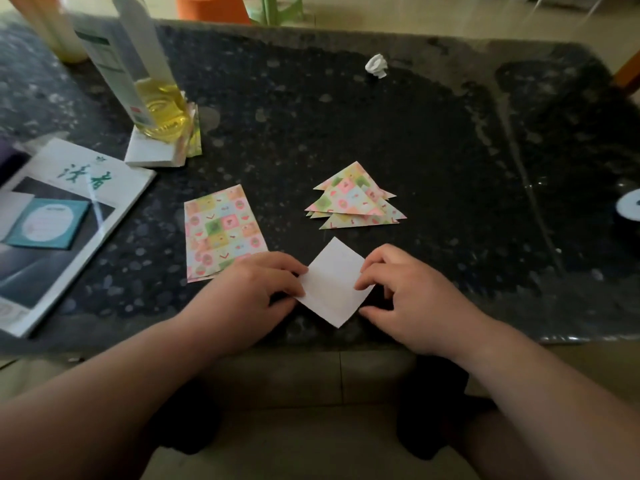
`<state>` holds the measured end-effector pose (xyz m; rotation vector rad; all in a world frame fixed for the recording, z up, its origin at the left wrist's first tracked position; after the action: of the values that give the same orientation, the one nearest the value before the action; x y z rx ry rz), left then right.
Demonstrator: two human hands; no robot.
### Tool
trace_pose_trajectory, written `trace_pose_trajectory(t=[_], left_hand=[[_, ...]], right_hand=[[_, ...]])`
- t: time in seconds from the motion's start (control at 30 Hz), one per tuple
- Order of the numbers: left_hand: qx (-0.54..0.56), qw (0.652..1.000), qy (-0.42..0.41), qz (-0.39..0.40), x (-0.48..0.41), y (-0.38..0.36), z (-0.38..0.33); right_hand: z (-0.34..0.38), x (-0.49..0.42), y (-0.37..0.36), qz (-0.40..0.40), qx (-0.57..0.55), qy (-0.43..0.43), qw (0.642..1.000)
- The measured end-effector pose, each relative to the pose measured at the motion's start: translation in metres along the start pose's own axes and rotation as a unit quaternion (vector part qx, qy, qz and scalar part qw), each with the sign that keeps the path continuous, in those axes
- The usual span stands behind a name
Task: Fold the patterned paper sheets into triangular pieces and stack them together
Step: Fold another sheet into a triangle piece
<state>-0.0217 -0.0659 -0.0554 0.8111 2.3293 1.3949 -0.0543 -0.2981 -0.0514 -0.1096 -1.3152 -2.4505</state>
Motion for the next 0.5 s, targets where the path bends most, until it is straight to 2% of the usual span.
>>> trace_pose_trajectory(t=[0.1,0.23,0.37,0.5], left_hand=[[-0.011,0.999,-0.031,-0.027,0.005,-0.009,0.005],[-0.004,0.997,0.003,-0.071,0.008,-0.007,0.011],[-0.008,0.998,0.016,-0.053,0.013,-0.008,0.013],[-0.037,0.998,-0.009,-0.057,0.016,-0.008,0.007]], right_hand=[[0.014,-0.002,-0.009,0.02,-0.006,0.034,0.999],[0.019,-0.007,-0.016,0.014,-0.028,0.078,0.996],[0.011,-0.012,-0.015,0.008,-0.057,0.062,0.996],[0.01,-0.012,-0.017,0.006,-0.052,0.076,0.996]])
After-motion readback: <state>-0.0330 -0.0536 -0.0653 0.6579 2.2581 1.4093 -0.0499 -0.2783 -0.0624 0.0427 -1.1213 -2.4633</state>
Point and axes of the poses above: each hand's wrist, its own x-axis away from the middle knuckle, its own y-axis out of the back of the hand, z = x × y, the point moved 3 cm from there along -x, towards the middle knuckle, and after that the axes turned 6 degrees about -x, right-handed, at the moved point
